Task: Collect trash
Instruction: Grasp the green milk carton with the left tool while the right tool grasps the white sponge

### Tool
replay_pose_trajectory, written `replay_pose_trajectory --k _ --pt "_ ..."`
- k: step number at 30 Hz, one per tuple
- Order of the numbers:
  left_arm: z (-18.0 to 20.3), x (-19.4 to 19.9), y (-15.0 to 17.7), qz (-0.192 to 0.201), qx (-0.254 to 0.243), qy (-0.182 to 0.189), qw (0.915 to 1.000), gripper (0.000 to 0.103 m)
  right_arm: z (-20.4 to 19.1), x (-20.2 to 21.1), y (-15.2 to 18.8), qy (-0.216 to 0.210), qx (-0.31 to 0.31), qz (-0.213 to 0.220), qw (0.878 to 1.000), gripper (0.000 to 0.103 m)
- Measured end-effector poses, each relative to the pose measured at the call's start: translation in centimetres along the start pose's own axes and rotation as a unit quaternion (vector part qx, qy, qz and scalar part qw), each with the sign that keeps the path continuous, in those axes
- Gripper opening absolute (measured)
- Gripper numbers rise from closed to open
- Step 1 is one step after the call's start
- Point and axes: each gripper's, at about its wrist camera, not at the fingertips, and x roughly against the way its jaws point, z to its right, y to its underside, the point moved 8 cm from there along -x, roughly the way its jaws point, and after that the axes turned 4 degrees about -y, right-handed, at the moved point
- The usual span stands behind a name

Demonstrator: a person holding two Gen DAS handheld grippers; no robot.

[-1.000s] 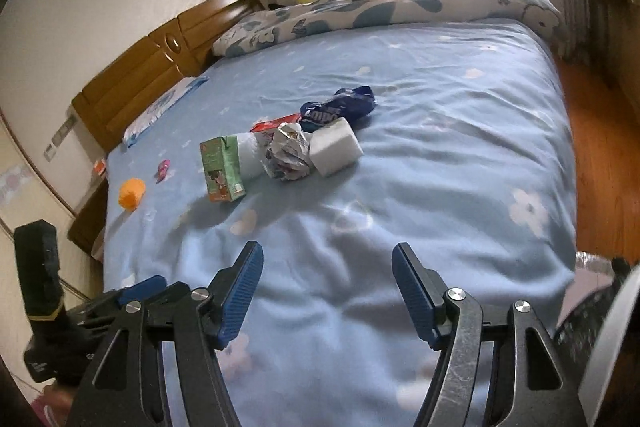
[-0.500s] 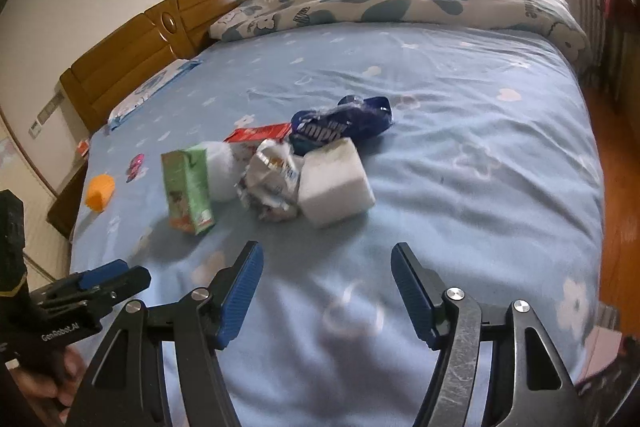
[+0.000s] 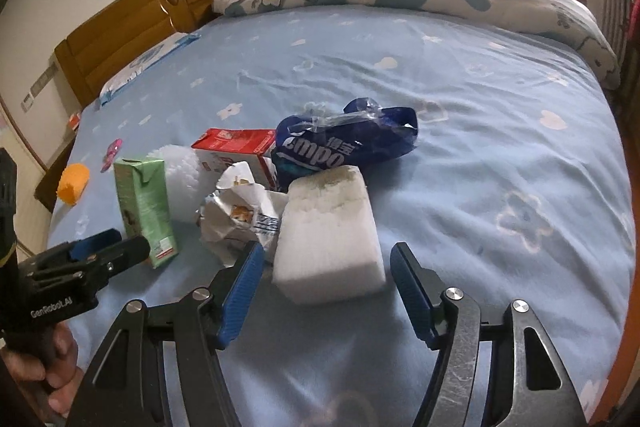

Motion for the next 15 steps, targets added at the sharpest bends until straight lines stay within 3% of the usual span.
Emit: replay_pose_trajectory --k 1,2,15 --pt "0.0 -0.3 -0.1 0.001 -0.002 -0.002 1.0000 0.067 0.1 -0.2 0.1 0.001 -0.002 -0.003 1.000 0.052" --pt "0.1 -0.5 -0.1 0.002 -0.006 0.001 1.0000 0.046 0.3 -0.4 0.2 0.003 -0.006 -0.007 1.000 0.051" --pt "2.7 4.1 3.7 0.018 -0.037 0.039 0.9984 0.046 1.0 4.5 2.7 -0.017 -0.069 0.025 0.997 0.047"
